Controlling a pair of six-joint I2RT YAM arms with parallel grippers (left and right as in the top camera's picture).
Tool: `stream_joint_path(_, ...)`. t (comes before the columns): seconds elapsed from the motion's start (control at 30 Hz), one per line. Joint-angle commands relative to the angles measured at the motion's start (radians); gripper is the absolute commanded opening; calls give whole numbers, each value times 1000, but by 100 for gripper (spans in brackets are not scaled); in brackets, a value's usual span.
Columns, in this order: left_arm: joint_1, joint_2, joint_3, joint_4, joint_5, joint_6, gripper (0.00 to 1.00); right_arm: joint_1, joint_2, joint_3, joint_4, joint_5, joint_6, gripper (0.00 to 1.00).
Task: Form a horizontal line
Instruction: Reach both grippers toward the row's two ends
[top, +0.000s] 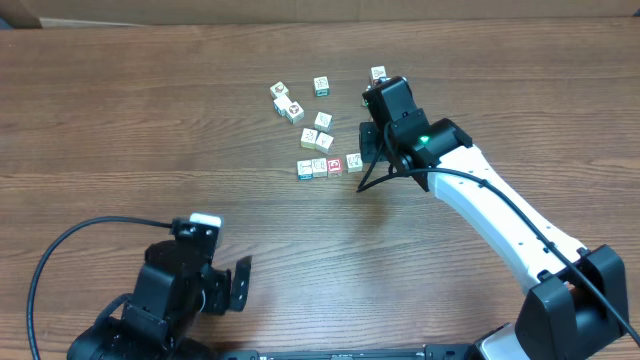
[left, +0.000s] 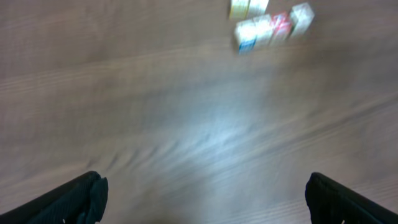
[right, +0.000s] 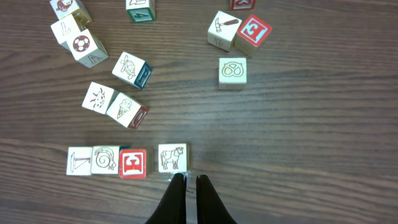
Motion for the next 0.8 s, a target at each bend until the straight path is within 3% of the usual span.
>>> stream_joint_path(0.0,-6,-7,-4,-29,-23,27,100,-16,-2,4,-23,10,14,4)
stream_joint_path(0.77,-6,-7,-4,-31,-23,27,99,-23,-2,4,-83,-8,19,4)
